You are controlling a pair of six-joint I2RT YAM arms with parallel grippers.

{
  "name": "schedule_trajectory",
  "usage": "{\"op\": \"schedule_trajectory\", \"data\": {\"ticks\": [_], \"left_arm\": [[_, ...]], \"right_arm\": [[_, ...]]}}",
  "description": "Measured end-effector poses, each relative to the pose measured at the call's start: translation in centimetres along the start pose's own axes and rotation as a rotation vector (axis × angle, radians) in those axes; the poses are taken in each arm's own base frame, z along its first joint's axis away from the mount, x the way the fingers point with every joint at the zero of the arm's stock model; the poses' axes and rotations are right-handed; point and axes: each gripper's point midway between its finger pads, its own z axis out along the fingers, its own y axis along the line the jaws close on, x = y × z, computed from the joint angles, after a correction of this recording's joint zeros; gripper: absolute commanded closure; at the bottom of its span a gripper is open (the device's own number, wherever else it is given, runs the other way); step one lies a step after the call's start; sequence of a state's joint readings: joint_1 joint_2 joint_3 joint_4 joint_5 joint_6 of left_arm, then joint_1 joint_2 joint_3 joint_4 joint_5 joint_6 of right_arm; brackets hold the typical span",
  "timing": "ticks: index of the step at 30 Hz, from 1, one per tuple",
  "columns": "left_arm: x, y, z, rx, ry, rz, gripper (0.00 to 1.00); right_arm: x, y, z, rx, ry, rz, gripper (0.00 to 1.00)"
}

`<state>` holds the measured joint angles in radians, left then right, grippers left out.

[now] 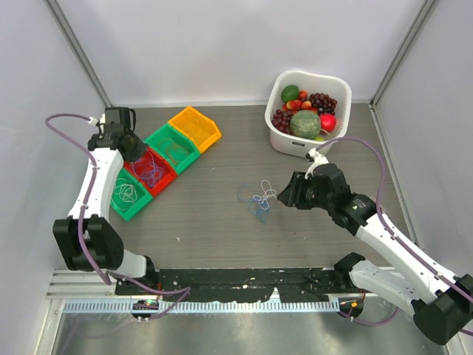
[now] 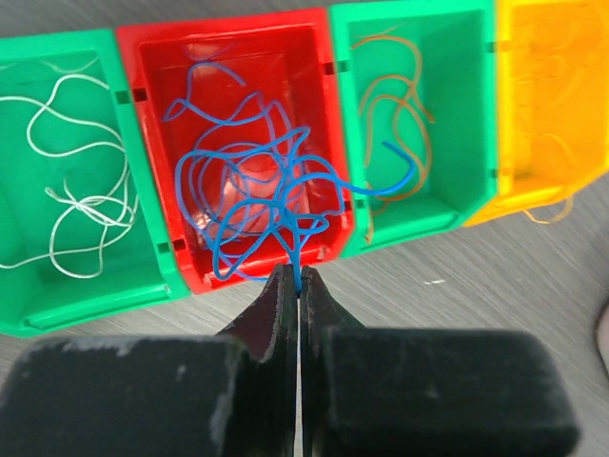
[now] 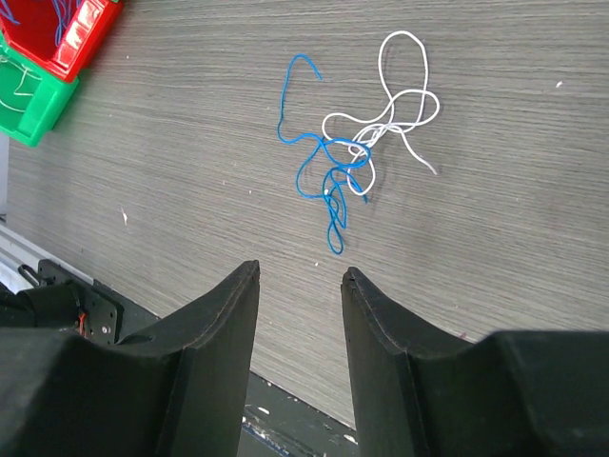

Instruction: Untangle the cables

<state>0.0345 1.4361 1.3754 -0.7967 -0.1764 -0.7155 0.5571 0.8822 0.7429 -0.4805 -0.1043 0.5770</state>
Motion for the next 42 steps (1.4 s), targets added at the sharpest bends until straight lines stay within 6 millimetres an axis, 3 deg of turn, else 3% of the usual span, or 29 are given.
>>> {"op": "schedule_trajectory", "data": {"ticks": [6,7,11,14,20,25,28,30,31,34,37,42], "left_arm": [[2.2,2.3,3.6,-0.083,0.08,-0.025,1.0],[2.5,2.4,4.1,-0.09,0.096,-0.032,0.96],[3.0,3.2,5.0,-0.121,0.124,-0.069,0.56],[2.8,3.3,5.0,-0.126,0.118,-0.098,0.43],[2.8,2.8,4.0,-0.096,0.121,-0.122,0.36],[4.6,1.5,-0.2,0.071,0.125,-0.127,0.3],[8.4,-2.4,-2.7,0.249,0.179,-0.029,0.24],[12.2,-6.2,-4.3,0.379,0.248,0.085,0.23],[15.1,-8.6,-5.3,0.461,0.293,0.169,0.24],[21.7,-12.5,-6.9,0.596,0.418,0.33,0.24],[27.2,-14.3,-5.7,0.591,0.551,0.433,0.24],[32.6,-16.4,-1.7,0.528,0.63,0.592,0.35]], "right_arm": [[0.4,-0.4,0.7,0.02,0.026,0.005,0.55],[0.5,-0.5,1.0,0.024,0.033,0.006,0.55],[1.2,-1.0,2.3,0.052,0.08,0.019,0.55],[1.6,-1.2,3.7,0.074,0.134,0.03,0.55],[0.9,-0.8,6.4,0.104,0.2,0.03,0.53],[-0.1,-1.0,8.7,0.148,0.24,0.006,0.47],[0.0,-1.9,9.7,0.187,0.265,0.017,0.45],[0.4,-2.8,10.1,0.208,0.291,0.042,0.44],[0.5,-3.3,10.3,0.219,0.301,0.053,0.44],[0.8,-4.1,10.5,0.232,0.321,0.078,0.44],[1.1,-4.7,10.4,0.236,0.335,0.109,0.43],[3.0,-5.8,9.8,0.252,0.374,0.166,0.44]]}}
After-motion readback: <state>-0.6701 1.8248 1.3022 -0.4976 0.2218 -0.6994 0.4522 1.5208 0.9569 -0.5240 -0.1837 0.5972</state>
